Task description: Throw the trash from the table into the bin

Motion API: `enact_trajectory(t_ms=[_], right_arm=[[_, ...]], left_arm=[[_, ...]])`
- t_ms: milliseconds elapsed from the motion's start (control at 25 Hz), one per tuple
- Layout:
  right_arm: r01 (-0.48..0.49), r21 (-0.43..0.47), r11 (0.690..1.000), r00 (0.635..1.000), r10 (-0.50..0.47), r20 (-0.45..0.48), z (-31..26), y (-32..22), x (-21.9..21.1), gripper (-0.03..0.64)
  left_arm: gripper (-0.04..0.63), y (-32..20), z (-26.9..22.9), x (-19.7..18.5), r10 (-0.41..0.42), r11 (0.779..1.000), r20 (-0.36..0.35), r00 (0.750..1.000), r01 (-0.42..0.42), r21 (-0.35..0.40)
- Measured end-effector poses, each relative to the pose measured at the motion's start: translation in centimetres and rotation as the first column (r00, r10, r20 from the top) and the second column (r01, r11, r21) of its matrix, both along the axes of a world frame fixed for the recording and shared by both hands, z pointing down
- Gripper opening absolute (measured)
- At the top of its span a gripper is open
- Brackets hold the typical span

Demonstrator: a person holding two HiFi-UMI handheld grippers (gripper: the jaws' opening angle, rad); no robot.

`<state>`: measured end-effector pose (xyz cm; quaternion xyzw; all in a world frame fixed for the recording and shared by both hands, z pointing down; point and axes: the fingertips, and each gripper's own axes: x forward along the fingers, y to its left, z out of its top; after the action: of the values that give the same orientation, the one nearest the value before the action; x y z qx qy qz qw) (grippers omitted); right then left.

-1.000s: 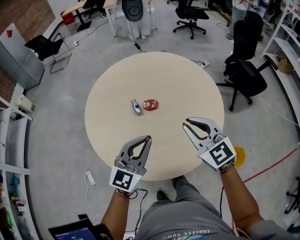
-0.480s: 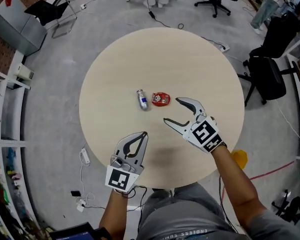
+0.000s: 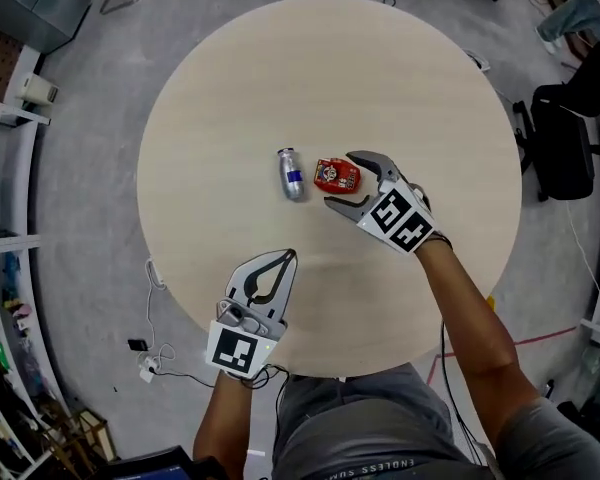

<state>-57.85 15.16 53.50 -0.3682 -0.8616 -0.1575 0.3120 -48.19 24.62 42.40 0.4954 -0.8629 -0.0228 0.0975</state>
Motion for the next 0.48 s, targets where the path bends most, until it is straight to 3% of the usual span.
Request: enact_trajectory(t_ms=[280,480], right_arm=[[0.079,0.037,0.996,0.991,-0.075,-0.111,5.6,0.4,-1.2,0.342],[0.103,0.093,0.990,0.989,-0.092,-0.116,6.8,0.5,-1.2,0.341]], left_arm=[[0.034,-0.2,2.3,-0.8,-0.009,1.000,-0.034,0.999,0.009,-0.002],[0.034,0.2,2.4,-0.5,-0.009,1.000,-0.045,0.999,0.009,-0.008]])
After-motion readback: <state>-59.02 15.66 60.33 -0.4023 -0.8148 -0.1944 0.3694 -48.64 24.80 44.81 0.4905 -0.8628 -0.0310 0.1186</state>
